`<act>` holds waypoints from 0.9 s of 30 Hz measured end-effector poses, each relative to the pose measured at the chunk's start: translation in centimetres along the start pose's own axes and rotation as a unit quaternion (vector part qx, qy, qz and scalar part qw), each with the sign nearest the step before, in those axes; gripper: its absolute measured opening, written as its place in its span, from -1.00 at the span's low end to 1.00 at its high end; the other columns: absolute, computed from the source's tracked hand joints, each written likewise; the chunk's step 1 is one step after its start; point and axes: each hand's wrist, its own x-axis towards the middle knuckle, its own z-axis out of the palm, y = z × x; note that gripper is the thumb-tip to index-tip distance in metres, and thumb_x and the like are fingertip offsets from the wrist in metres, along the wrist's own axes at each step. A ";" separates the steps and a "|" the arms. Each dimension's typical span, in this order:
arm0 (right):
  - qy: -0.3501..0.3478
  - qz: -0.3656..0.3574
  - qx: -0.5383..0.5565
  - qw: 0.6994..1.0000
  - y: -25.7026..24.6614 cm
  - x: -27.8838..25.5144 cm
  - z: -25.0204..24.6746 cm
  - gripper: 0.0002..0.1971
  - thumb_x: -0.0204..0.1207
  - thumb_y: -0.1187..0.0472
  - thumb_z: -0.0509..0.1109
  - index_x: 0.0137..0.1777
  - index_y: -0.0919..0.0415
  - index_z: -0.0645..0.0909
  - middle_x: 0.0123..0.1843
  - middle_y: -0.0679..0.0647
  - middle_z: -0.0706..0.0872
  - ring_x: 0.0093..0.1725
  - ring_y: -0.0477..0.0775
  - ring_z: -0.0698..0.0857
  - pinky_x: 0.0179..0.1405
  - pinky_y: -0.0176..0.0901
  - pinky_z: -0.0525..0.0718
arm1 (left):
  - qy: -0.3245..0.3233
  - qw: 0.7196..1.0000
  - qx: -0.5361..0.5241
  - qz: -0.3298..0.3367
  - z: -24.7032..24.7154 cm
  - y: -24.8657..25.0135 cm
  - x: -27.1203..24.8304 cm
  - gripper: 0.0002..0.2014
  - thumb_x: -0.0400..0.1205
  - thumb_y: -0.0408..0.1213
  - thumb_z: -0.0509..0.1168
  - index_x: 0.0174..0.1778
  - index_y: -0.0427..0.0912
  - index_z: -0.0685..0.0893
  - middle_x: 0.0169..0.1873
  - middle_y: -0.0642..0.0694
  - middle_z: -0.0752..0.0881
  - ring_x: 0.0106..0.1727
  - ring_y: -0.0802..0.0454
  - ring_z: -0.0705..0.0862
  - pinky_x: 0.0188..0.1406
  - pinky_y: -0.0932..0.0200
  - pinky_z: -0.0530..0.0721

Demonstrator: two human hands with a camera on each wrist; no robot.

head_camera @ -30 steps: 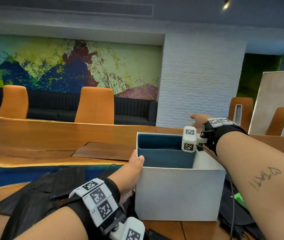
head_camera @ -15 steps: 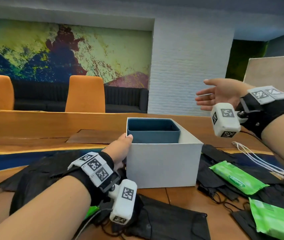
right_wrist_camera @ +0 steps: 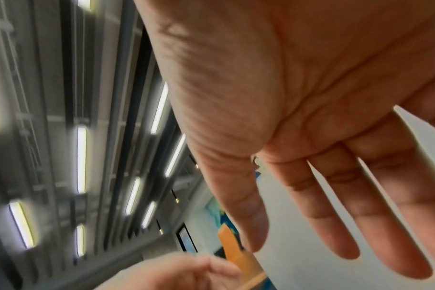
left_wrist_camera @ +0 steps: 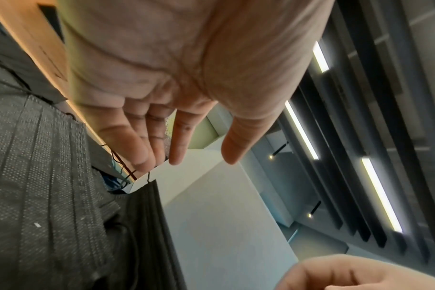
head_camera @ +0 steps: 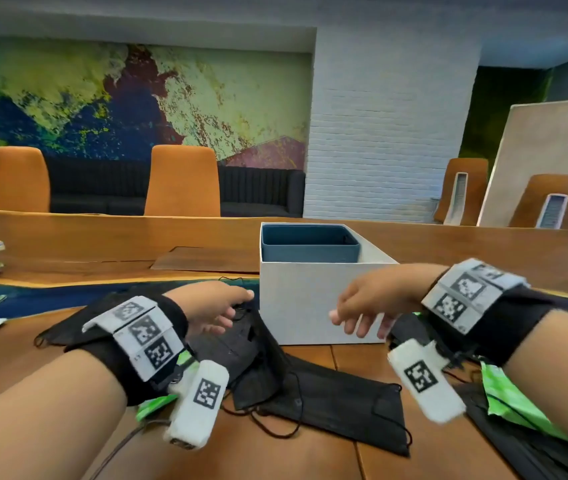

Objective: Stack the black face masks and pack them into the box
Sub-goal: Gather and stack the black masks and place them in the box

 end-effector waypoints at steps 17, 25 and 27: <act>-0.046 0.090 -0.139 0.985 -0.7 7.0 5.0 -0.64 0.34 -0.04 0.60 -0.05 0.21 0.65 -0.28 0.05 0.67 -0.31 0.05 0.64 -0.28 -0.18 0.64 | -0.045 0.980 0.188 -0.035 4.9 0.7 1.5 -0.56 0.65 -0.05 0.29 0.28 -0.32 0.53 -0.30 -0.15 0.60 -0.50 0.07 0.58 -0.60 0.33 0.51; -0.049 0.047 -0.214 0.975 -1.1 6.6 5.7 -0.71 0.48 0.04 0.50 0.08 0.21 0.71 -0.17 0.02 0.71 -0.09 0.04 0.67 -0.08 -0.12 0.64 | -0.054 0.981 0.183 -0.022 3.5 0.1 1.3 -0.87 0.61 -0.28 0.26 -0.05 -0.27 0.64 -0.45 -0.09 0.63 -0.54 0.07 0.61 -0.39 0.27 0.64; -0.033 0.019 -0.176 0.984 -0.8 5.5 4.8 -0.87 0.48 0.06 0.50 -0.12 0.08 0.65 -0.30 -0.03 0.68 -0.20 -0.02 0.64 -0.24 -0.22 0.60 | -0.056 0.986 0.157 -0.001 2.5 0.2 0.3 -0.89 0.58 -0.29 0.25 -0.08 -0.22 0.64 -0.42 -0.10 0.61 -0.49 0.04 0.58 -0.45 0.27 0.60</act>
